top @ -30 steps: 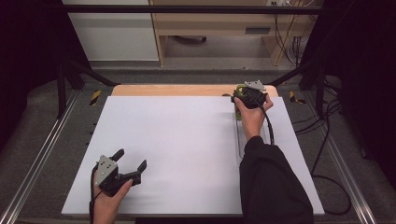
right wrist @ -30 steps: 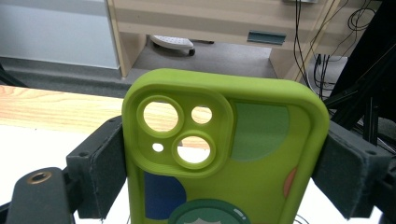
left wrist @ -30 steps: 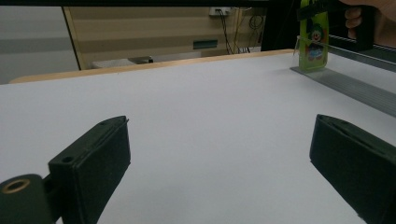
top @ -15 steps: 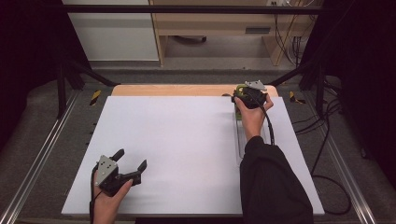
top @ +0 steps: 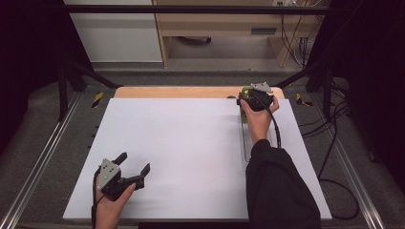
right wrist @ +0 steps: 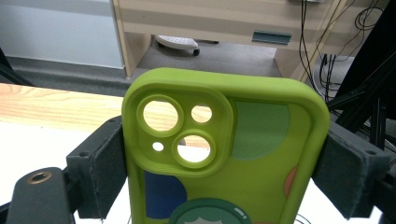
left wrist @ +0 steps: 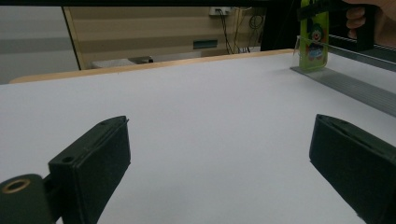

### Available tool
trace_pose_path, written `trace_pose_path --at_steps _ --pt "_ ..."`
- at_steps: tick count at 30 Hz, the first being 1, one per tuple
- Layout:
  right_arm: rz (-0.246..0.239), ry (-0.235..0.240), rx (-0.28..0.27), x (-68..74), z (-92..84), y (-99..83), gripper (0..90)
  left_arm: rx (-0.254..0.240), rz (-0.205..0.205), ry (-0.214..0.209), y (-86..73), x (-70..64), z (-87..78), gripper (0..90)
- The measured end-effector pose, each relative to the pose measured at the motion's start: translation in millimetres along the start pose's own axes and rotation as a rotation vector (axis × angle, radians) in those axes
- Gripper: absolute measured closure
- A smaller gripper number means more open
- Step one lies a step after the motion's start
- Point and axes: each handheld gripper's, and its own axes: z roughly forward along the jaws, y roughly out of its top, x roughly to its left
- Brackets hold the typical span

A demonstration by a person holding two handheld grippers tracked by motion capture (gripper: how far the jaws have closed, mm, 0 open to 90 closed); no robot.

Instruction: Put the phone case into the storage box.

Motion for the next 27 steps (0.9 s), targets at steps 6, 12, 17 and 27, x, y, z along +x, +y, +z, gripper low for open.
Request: trace_pose_path --at_steps 6,12,17,27 --pt "-0.006 0.0 0.001 0.3 0.3 -0.5 12.9 0.0 0.0 0.0 0.0 0.3 -0.1 4.6" --pt "-0.006 -0.001 -0.001 0.7 0.7 -0.7 12.9 0.0 0.0 0.0 0.0 0.1 -0.2 4.6" --pt "-0.007 -0.002 -0.002 0.4 0.5 -0.6 13.4 0.0 0.0 -0.001 0.1 0.0 -0.2 4.7" --pt "-0.007 -0.001 -0.002 0.5 0.2 -0.4 12.9 -0.001 0.001 0.0 0.2 0.2 -0.4 4.7"
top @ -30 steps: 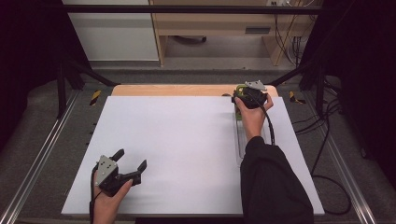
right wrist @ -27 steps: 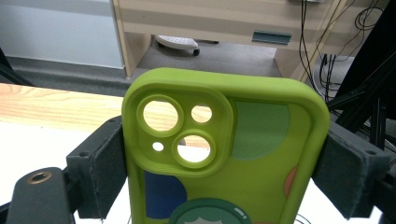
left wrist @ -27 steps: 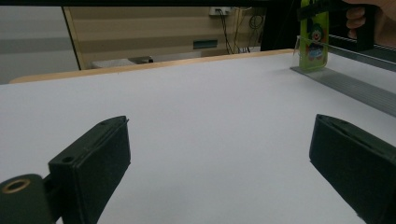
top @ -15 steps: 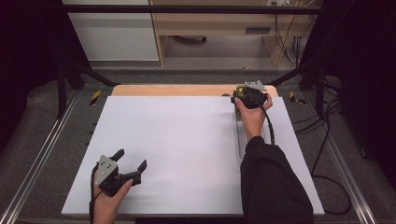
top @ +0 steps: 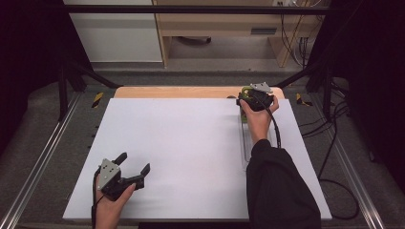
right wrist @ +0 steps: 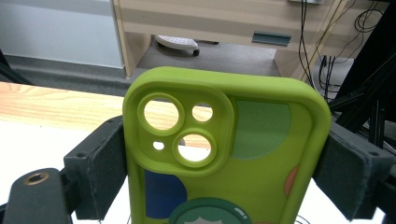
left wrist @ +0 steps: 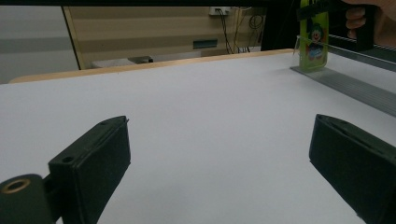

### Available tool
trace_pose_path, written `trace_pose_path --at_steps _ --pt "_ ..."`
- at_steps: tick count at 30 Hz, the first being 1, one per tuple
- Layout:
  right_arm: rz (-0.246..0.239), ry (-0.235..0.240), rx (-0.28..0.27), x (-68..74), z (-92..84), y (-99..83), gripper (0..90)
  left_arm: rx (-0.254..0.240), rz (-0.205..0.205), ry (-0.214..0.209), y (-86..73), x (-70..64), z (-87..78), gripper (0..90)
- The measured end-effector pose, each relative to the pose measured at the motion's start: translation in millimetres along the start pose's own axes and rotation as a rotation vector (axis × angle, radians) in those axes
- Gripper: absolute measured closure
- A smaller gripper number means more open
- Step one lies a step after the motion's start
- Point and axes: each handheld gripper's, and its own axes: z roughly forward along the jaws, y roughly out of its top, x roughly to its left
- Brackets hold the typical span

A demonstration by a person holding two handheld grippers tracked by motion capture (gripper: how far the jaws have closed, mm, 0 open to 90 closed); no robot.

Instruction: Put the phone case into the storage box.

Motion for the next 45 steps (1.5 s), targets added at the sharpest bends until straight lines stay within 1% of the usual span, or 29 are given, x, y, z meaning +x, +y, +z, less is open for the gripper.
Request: trace_pose_path --at_steps 11,14,23,24,28,33,39,45 --pt "-0.014 0.0 0.009 0.7 0.7 -0.9 6.4 -0.002 -0.001 0.001 0.1 0.2 -0.3 4.7" --pt "-0.029 -0.01 0.015 1.1 -0.2 -0.9 5.8 -0.002 -0.002 0.002 0.2 0.4 -0.5 4.7" --pt "-0.037 -0.005 0.0 1.2 -2.1 0.2 3.1 -0.001 -0.001 0.002 0.1 0.2 -0.4 4.6" --pt "-0.033 0.002 -0.001 1.5 -2.7 0.5 3.1 -0.002 -0.002 0.003 0.1 0.4 -0.5 4.6" --pt "-0.038 -0.002 -0.009 2.0 -3.5 1.4 3.1 -0.001 -0.002 0.004 0.1 0.4 -0.6 4.6" --pt "-0.052 -0.015 -0.011 0.6 -4.9 1.7 3.1 -0.002 -0.001 0.008 0.2 0.3 -0.7 4.5" --pt "-0.058 -0.029 -0.028 0.2 -8.2 4.5 3.3 -0.004 -0.005 0.008 0.1 0.5 -0.8 4.5" --pt "-0.059 -0.027 -0.026 1.1 -8.4 4.5 3.5 -0.005 -0.005 0.007 0.3 0.2 -1.0 4.6"
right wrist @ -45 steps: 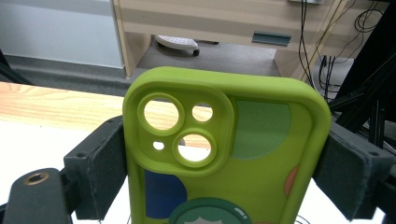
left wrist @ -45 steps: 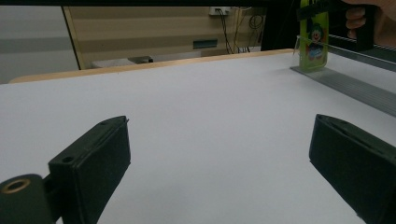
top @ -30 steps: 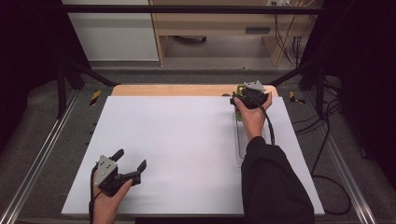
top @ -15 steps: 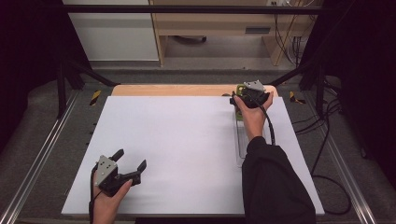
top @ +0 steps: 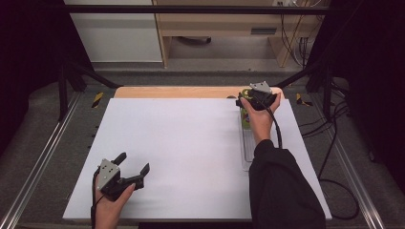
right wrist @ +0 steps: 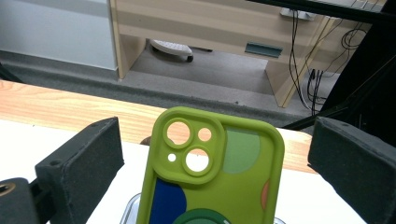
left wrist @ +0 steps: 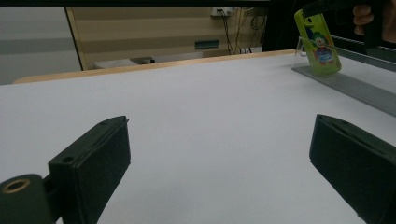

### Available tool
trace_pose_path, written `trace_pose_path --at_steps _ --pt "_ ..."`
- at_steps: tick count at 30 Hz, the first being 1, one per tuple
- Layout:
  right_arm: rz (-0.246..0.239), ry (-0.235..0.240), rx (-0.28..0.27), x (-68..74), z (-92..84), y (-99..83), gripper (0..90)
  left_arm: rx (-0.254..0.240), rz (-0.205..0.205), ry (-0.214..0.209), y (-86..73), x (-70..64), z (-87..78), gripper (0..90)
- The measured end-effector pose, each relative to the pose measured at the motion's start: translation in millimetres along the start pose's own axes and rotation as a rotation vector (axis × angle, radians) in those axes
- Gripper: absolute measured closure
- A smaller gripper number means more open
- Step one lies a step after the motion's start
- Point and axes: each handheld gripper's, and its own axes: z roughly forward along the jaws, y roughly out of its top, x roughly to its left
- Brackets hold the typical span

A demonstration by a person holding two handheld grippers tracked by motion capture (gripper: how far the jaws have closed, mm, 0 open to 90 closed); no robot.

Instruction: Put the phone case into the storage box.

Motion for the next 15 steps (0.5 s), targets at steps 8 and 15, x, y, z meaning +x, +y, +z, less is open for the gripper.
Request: trace_pose_path --at_steps 8,15 --pt "-0.011 -0.006 -0.003 0.0 -0.9 0.8 4.4 0.001 0.001 0.0 0.2 0.4 -0.3 4.5" --pt "-0.022 -0.016 0.006 -1.6 -2.9 2.1 4.8 0.001 0.001 0.0 0.2 0.9 -0.5 4.5"
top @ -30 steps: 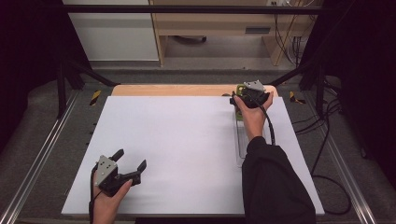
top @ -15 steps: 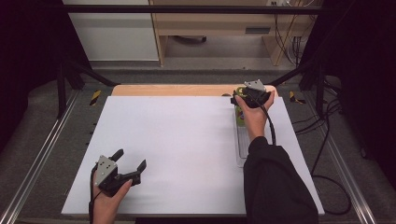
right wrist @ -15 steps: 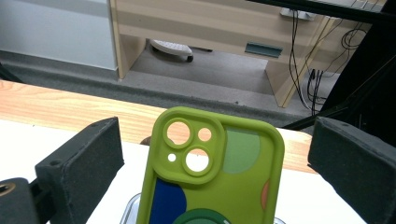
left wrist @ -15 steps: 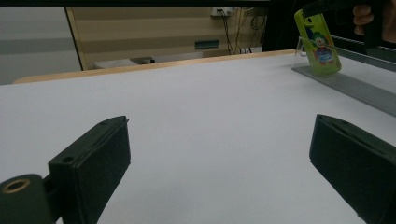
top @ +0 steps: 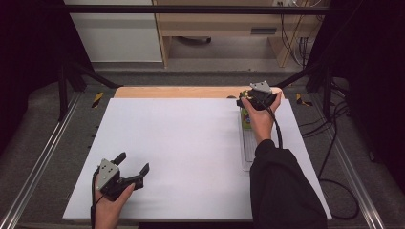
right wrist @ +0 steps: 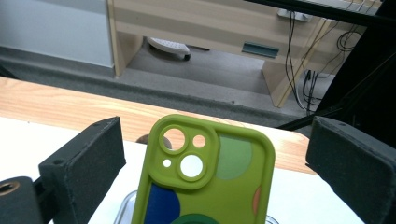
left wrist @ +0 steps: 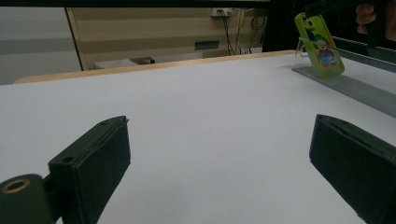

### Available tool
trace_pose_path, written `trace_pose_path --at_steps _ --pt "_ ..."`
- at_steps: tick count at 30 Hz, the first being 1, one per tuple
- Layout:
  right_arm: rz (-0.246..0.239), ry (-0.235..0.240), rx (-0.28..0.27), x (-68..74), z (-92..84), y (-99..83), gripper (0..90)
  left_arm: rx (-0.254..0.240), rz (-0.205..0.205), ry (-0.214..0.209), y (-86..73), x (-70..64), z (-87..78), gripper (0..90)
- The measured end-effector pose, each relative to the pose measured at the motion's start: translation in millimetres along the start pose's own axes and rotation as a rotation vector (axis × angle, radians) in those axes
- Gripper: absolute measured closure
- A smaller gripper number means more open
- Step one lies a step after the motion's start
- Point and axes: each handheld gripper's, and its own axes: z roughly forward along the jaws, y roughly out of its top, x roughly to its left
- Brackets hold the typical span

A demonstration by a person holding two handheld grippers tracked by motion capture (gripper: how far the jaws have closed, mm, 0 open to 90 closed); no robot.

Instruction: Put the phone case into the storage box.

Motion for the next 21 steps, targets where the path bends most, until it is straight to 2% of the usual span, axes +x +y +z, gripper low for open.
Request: trace_pose_path --at_steps 21 --pt "0.001 0.021 -0.01 0.7 -6.4 4.3 4.8 -0.001 0.003 0.002 0.3 0.5 -0.6 4.5"
